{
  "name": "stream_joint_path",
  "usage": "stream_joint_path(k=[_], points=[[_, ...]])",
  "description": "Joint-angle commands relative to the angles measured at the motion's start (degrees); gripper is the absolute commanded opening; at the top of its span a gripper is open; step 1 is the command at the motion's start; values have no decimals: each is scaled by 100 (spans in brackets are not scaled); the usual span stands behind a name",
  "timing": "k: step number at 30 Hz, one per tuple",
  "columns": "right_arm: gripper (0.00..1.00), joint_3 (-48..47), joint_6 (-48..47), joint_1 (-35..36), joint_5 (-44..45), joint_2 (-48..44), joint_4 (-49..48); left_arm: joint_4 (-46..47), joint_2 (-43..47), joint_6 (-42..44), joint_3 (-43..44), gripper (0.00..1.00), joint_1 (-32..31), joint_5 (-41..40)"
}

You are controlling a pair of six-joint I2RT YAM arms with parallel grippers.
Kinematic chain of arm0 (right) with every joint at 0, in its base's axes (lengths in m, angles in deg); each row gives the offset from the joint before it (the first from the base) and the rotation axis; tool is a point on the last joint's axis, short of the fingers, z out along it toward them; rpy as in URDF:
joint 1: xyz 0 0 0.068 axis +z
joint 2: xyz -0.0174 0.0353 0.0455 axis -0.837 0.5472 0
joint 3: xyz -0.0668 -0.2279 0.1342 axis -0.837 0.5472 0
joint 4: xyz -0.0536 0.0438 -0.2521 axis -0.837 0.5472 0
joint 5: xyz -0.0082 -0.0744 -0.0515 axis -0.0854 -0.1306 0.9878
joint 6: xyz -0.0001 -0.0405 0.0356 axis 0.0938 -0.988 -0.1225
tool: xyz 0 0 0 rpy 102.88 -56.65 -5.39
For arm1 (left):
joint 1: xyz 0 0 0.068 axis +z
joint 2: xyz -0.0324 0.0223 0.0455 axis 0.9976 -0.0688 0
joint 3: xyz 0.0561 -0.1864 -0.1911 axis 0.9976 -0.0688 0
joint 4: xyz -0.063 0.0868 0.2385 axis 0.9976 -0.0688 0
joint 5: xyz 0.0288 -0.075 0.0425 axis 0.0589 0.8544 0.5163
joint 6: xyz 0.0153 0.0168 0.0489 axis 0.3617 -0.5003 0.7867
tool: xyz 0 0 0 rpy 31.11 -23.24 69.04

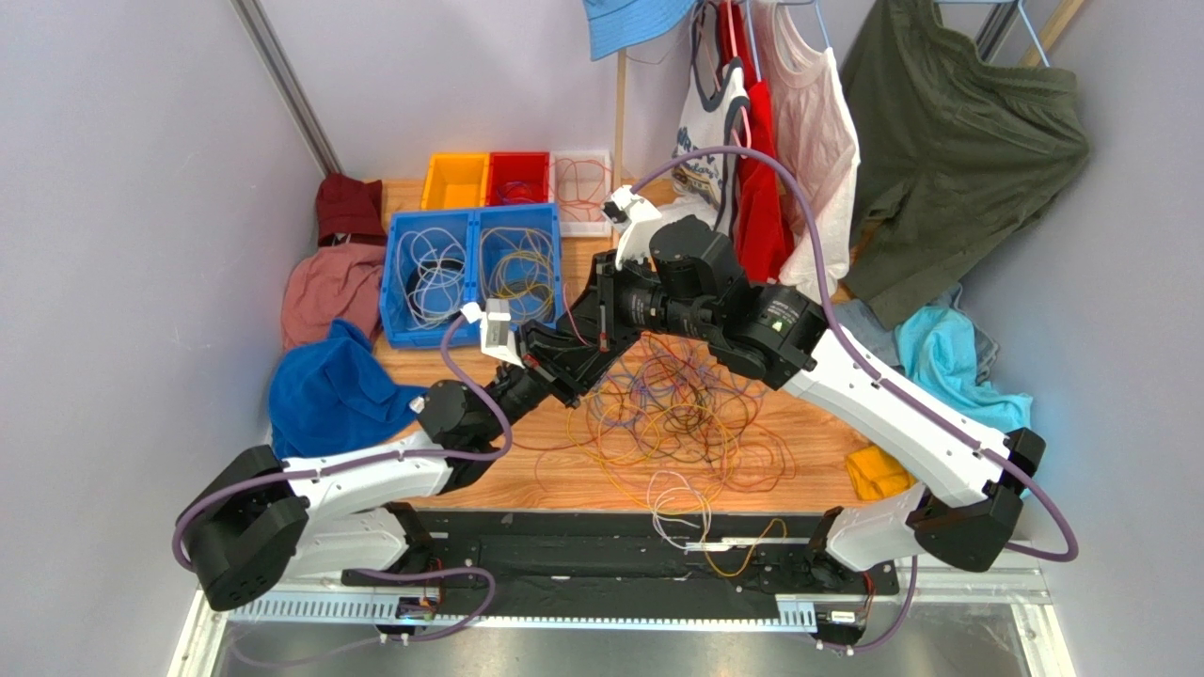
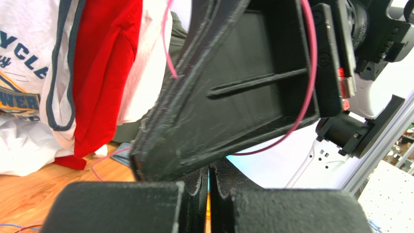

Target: Untangle the cables

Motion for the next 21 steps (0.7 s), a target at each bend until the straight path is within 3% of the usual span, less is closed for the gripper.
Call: stream_joint_path(k=[1,6,9,12,16,18,19,21], points=[[0,23,-37,41,-14,-281,-172,1057,65,-146,32,0,12,-20],[1,136,-239,41,109,-536,-13,478,776,108,-626,0,12,-652],[1,269,-371,41,328,-756,39,-548,1636,336,-856,0,12,-864],[0,313,-485,41,469,-862,145,-2827,2603,574,-698,0,12,-1171],[0,182,-547,41,514,-862,224,-4819,3613,409,-434,0,12,-1952],[0,102,-573,41,540,-774,312,-5600,4000,311,-390,18,12,-2279],[0,76,-600,41,557,-756,355,-5788,4116,311,-381,38,12,-2297],[0,49,-626,41,645,-695,400,-6261,4423,267,-355,56,12,-2297]])
